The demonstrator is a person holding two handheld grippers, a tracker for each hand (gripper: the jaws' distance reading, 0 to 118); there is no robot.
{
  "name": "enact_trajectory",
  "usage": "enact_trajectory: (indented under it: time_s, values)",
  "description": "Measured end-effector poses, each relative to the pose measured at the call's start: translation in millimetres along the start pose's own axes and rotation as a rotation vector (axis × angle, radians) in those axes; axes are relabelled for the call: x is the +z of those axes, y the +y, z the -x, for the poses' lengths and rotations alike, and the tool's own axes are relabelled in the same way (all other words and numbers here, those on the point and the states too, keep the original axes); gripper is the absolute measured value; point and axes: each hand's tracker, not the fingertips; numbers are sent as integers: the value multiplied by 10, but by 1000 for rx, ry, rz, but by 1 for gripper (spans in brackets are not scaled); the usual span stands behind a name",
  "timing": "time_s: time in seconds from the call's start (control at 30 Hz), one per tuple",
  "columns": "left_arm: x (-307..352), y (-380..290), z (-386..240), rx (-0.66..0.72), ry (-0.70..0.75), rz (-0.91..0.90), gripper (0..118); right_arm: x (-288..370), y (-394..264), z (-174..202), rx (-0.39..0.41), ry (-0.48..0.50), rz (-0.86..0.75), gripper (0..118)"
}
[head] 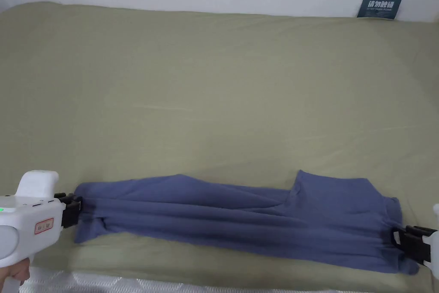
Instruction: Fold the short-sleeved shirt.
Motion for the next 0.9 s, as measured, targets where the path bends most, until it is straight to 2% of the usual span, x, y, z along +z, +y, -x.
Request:
enact_trajectory:
  time_s: [0.03, 0.07, 0.1, 0.13, 0.17, 0.2, 0.3, 0.37, 0.4, 0.43, 0.47, 0.5, 0.53, 0.63, 0.73, 0.9]
  values:
    - [32, -1, -23, 0, 0, -4, 6, 6, 4, 16, 10, -4, 0, 2]
    - [56, 10, -37, -2, 6, -12, 21, 15, 8, 4, 19, -7, 2, 12]
    - [86, 28, -43, -3, 13, -22, 69, 33, 27, 34, 24, -12, 7, 51]
    - [104, 56, -42, 2, 22, -22, 107, 70, 54, 72, 35, -47, -5, 87]
    - [144, 69, -28, 14, 28, -31, 118, 108, 82, 108, 38, -48, -17, 112]
    - [215, 103, -30, 37, 30, -79, 118, 187, 104, 147, 43, -53, -61, 118]
    - [391, 236, -130, 63, 62, -130, 117, 340, 266, 372, 57, -79, -177, 116]
    - [504, 322, -251, 74, 59, -178, 112, 407, 371, 547, 51, -58, -249, 113]
    - [548, 355, -311, 77, 52, -200, 97, 431, 408, 646, 40, -59, -297, 97]
    - [599, 351, -426, 78, 57, -244, 71, 454, 444, 762, 36, -49, -351, 66]
    - [634, 367, -517, 66, 62, -280, 24, 443, 468, 842, 32, -50, -397, 17]
    - [645, 379, -592, 50, 54, -299, 0, 426, 494, 951, 28, -70, -439, 0]
    - [638, 384, -664, 55, 61, -319, 0, 399, 479, 1053, -8, -92, -466, 0]
    - [557, 368, -722, 81, 3, -335, 0, 431, 509, 1338, 17, -91, -585, 0]
    - [616, 349, -847, 122, -29, -328, 0, 428, 467, 1560, 50, -162, -661, 0]
    - [445, 435, -348, 311, -266, -184, 0, 420, 420, 1733, 82, -184, -684, 0]
